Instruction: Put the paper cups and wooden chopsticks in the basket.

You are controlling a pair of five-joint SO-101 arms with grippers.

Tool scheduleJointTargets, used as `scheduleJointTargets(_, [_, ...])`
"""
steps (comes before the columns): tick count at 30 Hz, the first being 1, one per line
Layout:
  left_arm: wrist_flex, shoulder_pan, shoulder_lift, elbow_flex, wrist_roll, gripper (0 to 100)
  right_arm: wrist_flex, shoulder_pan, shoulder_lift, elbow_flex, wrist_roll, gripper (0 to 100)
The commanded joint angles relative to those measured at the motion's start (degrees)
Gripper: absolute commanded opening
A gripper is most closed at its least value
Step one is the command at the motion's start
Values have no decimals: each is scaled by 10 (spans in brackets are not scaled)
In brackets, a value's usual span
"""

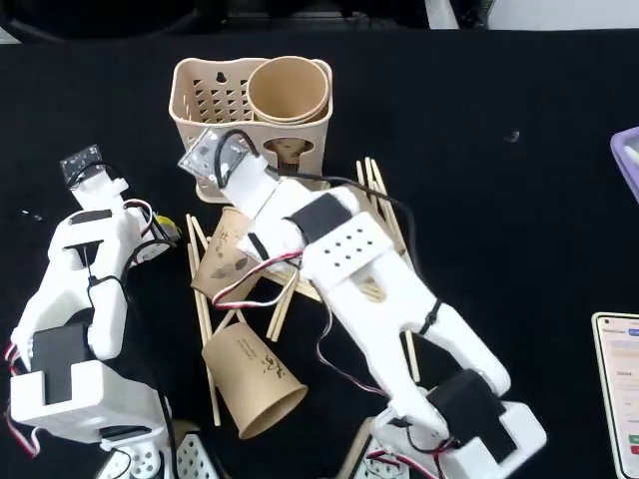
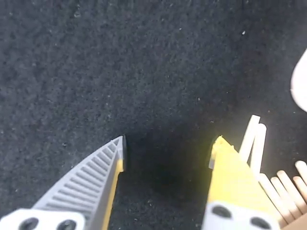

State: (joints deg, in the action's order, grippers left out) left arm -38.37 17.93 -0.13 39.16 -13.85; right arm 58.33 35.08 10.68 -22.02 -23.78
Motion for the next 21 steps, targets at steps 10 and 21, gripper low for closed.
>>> scheduleJointTargets(10, [12, -3, -17, -4, -7, 292, -19, 40, -41, 15, -43, 208])
scheduleJointTargets(21, [12, -3, -17, -4, -7, 292, 76, 41, -29, 20, -81, 68])
